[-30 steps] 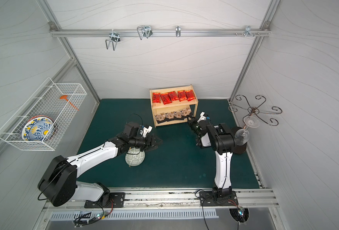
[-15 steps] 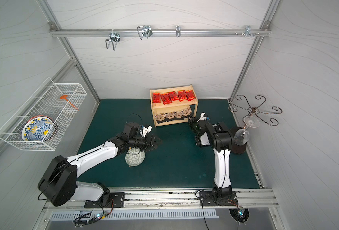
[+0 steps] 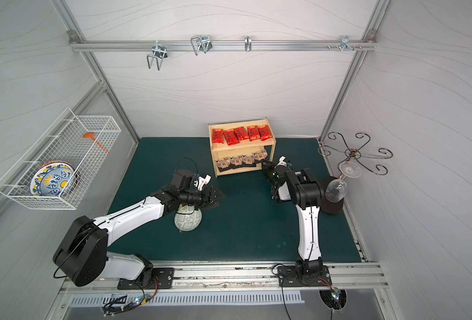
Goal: Place the tea bags on the shelf by color
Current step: Place the tea bag on the shelf.
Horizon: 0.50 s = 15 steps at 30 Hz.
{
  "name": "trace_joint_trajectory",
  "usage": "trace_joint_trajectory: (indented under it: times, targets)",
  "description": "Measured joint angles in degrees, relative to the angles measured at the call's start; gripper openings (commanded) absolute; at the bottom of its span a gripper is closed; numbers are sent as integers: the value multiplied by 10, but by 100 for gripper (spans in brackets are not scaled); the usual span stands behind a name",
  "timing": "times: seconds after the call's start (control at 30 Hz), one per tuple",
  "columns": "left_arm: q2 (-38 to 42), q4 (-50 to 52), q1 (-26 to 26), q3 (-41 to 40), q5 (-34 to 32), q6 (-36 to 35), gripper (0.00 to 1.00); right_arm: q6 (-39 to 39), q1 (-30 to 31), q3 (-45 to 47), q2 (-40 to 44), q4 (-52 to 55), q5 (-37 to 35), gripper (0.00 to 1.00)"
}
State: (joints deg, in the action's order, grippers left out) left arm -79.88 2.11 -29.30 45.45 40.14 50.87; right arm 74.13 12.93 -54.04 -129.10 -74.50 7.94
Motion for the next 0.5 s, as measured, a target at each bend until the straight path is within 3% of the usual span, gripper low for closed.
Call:
trace_joint_trajectory:
  times: [0.33, 0.5]
  targets:
    - [0, 0, 2, 0, 0, 0, 78, 10, -3, -2, -9, 6, 0, 7]
    - [0, -2, 2, -1, 0, 1, 78, 15, -3, -2, -9, 11, 0, 16]
